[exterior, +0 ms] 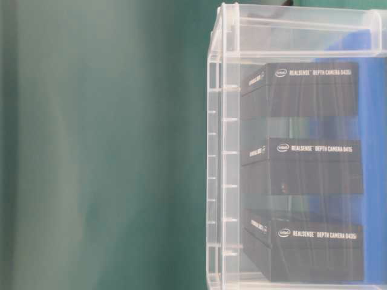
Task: Clamp the lid of the box with both arms, then lift and open it.
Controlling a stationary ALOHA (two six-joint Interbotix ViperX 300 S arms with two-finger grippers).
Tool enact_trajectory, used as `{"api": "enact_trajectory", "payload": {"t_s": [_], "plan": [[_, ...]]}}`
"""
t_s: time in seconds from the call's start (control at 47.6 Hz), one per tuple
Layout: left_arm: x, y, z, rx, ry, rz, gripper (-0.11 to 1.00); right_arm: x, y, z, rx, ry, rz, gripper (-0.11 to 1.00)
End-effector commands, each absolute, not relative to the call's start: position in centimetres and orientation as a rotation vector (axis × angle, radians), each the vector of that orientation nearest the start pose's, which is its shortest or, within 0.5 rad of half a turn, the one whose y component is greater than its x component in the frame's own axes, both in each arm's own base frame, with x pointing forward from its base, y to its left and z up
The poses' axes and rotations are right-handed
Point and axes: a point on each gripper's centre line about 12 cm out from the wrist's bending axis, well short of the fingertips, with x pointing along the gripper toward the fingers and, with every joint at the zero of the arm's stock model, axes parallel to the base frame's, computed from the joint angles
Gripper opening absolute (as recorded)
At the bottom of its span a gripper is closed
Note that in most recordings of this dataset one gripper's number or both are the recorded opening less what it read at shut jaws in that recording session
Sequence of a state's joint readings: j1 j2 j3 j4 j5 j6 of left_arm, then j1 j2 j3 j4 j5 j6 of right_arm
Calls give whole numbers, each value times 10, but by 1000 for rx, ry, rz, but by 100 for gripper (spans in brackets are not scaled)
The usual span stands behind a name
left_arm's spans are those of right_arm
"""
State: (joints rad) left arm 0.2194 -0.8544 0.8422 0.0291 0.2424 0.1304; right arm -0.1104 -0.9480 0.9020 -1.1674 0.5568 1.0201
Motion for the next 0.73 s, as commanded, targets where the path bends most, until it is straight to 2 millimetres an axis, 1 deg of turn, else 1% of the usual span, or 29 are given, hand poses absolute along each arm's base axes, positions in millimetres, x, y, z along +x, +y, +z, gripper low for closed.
{"api": "enact_trajectory", "payload": {"t_s": [0.0,0.168,0.273,0.42,0.714], "plan": [[222,51,347,127,214,213,2,186,-80,342,-108,208,-600,0],[220,51,329,115,236,211,2,187,-78,330,-83,212,-572,0],[220,50,323,115,239,210,2,188,-77,326,-71,218,-563,0],[220,50,324,120,210,211,2,189,-77,322,-72,229,-561,0],[220,50,323,118,211,211,2,189,-77,322,-70,227,-560,0]]}}
